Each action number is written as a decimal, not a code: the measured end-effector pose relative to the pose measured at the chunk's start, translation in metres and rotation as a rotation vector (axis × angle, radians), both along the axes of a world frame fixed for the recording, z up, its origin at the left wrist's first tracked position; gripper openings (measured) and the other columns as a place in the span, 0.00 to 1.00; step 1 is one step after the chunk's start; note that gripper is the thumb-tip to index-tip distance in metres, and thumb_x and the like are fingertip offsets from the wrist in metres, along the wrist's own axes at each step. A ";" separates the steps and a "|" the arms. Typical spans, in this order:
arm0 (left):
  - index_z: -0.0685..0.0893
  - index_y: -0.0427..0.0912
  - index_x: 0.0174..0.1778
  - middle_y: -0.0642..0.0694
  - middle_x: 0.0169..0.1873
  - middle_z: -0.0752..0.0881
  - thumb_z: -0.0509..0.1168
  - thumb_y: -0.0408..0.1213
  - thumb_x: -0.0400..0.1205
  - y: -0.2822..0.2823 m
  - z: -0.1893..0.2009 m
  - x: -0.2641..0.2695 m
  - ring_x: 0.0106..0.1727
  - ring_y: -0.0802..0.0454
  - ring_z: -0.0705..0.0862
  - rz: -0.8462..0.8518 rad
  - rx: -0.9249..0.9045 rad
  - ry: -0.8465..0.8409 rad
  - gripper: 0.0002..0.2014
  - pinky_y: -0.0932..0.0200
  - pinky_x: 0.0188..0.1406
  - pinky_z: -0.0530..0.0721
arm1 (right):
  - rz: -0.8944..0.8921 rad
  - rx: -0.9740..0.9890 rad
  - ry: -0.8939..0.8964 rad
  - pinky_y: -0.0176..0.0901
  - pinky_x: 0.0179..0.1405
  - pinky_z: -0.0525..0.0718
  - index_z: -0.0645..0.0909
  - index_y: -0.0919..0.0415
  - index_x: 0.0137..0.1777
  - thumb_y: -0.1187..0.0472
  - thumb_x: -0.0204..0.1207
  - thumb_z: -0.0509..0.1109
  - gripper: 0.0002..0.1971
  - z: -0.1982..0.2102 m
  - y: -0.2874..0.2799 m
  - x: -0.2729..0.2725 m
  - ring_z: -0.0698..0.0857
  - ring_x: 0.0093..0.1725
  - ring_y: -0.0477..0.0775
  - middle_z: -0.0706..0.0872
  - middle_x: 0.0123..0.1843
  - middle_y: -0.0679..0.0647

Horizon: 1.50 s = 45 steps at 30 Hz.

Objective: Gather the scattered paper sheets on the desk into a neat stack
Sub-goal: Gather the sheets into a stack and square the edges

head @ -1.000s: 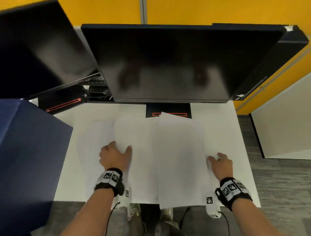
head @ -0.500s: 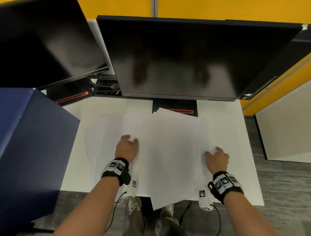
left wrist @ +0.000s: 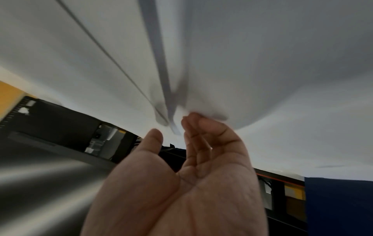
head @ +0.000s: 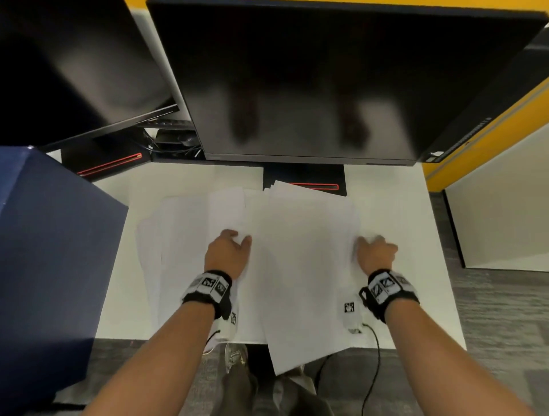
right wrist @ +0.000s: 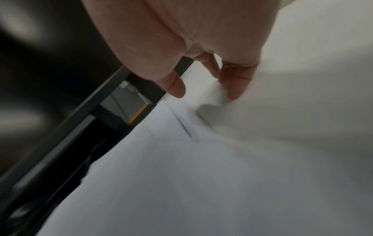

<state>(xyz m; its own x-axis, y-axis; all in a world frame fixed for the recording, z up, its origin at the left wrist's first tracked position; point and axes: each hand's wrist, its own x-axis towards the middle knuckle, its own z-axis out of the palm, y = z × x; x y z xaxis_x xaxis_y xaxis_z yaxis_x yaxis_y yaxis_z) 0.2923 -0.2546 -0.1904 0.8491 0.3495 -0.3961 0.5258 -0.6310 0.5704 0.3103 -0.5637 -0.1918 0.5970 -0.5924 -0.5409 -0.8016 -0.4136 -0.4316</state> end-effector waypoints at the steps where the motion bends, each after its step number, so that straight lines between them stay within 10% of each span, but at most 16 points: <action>1: 0.85 0.46 0.59 0.50 0.42 0.89 0.67 0.51 0.82 -0.004 -0.003 0.011 0.47 0.48 0.87 0.007 0.004 -0.018 0.15 0.61 0.50 0.81 | 0.044 0.010 -0.029 0.55 0.73 0.72 0.68 0.72 0.77 0.50 0.84 0.60 0.30 -0.002 0.003 0.016 0.73 0.72 0.74 0.65 0.76 0.73; 7: 0.91 0.47 0.56 0.48 0.47 0.93 0.68 0.46 0.82 -0.023 -0.005 0.043 0.49 0.45 0.90 -0.009 -0.042 -0.093 0.11 0.55 0.56 0.87 | 0.279 0.221 -0.230 0.40 0.66 0.73 0.69 0.63 0.80 0.66 0.83 0.60 0.24 0.005 0.032 0.062 0.79 0.69 0.59 0.77 0.70 0.59; 12: 0.86 0.51 0.57 0.54 0.42 0.89 0.69 0.59 0.78 0.007 0.005 0.023 0.48 0.50 0.88 -0.016 -0.015 0.007 0.19 0.58 0.54 0.84 | 0.103 0.009 -0.106 0.51 0.70 0.74 0.66 0.68 0.80 0.57 0.83 0.61 0.27 0.001 0.003 0.032 0.76 0.72 0.70 0.69 0.76 0.71; 21: 0.85 0.46 0.65 0.47 0.53 0.87 0.71 0.52 0.78 0.008 -0.006 -0.019 0.54 0.48 0.85 -0.091 -0.009 -0.018 0.22 0.57 0.56 0.82 | 0.228 0.030 0.010 0.59 0.71 0.74 0.63 0.63 0.81 0.53 0.78 0.65 0.33 -0.013 0.038 -0.007 0.70 0.74 0.70 0.67 0.76 0.67; 25: 0.77 0.43 0.73 0.37 0.67 0.79 0.69 0.64 0.68 0.092 -0.006 -0.033 0.68 0.36 0.76 0.267 0.255 0.030 0.41 0.40 0.67 0.79 | 0.119 0.116 -0.077 0.49 0.69 0.73 0.66 0.63 0.81 0.54 0.76 0.70 0.34 -0.014 -0.003 -0.027 0.77 0.71 0.67 0.71 0.76 0.67; 29: 0.68 0.41 0.78 0.37 0.68 0.74 0.73 0.67 0.62 0.114 -0.008 -0.040 0.66 0.33 0.78 0.425 0.098 0.126 0.52 0.38 0.63 0.83 | 0.059 0.214 -0.152 0.47 0.66 0.76 0.70 0.61 0.80 0.51 0.75 0.73 0.34 -0.013 -0.001 -0.032 0.81 0.67 0.64 0.77 0.73 0.64; 37: 0.80 0.39 0.63 0.43 0.53 0.87 0.75 0.49 0.77 0.054 -0.005 -0.034 0.56 0.40 0.87 0.181 -0.139 0.054 0.24 0.54 0.55 0.84 | 0.254 0.244 -0.153 0.49 0.73 0.75 0.66 0.63 0.82 0.51 0.75 0.72 0.37 -0.014 0.054 -0.027 0.78 0.71 0.61 0.73 0.75 0.60; 45: 0.85 0.43 0.57 0.46 0.47 0.92 0.77 0.45 0.76 0.042 0.008 -0.025 0.47 0.46 0.91 0.068 -0.338 0.027 0.17 0.46 0.54 0.89 | 0.128 0.166 -0.208 0.52 0.70 0.79 0.68 0.61 0.79 0.51 0.74 0.74 0.36 -0.023 0.032 -0.035 0.81 0.64 0.61 0.75 0.71 0.65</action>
